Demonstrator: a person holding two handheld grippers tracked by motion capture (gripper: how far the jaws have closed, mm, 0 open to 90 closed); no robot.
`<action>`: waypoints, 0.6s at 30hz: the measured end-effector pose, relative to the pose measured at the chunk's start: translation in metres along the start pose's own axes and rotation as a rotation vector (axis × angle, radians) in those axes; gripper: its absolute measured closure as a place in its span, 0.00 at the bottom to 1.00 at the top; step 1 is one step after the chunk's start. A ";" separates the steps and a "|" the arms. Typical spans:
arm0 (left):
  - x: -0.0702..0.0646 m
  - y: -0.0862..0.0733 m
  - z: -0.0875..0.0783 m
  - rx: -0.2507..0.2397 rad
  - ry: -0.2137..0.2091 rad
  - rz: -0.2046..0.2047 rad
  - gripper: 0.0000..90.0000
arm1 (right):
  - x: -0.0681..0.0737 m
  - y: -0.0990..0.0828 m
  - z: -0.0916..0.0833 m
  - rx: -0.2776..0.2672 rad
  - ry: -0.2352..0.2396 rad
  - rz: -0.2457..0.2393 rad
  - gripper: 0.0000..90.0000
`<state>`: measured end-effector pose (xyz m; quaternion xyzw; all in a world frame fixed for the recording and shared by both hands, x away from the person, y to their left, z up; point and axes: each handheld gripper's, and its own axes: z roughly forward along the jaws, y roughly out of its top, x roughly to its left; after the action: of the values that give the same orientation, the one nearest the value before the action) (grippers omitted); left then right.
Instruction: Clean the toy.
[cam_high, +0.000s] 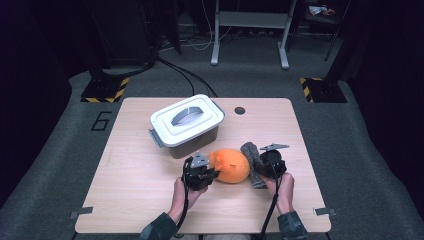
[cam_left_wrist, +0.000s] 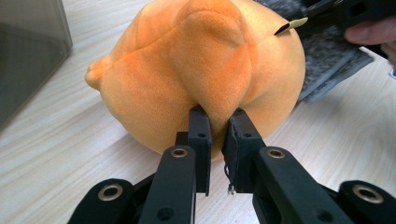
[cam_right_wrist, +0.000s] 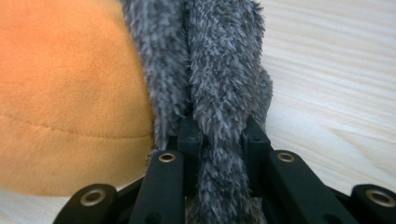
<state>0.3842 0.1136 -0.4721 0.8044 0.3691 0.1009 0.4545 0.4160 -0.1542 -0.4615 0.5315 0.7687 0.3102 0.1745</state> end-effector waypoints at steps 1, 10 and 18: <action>0.001 0.000 0.000 -0.001 0.004 0.006 0.91 | 0.001 0.001 -0.005 -0.014 -0.004 -0.001 0.83; 0.001 0.000 0.000 0.000 0.005 0.002 0.90 | 0.030 0.020 -0.046 -0.125 0.071 -0.092 0.83; 0.003 -0.002 0.000 0.002 -0.007 -0.007 0.77 | 0.037 0.020 -0.021 -0.084 0.079 -0.081 0.83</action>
<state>0.3849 0.1162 -0.4740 0.8039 0.3702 0.0963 0.4554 0.4039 -0.1215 -0.4308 0.4794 0.7823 0.3554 0.1785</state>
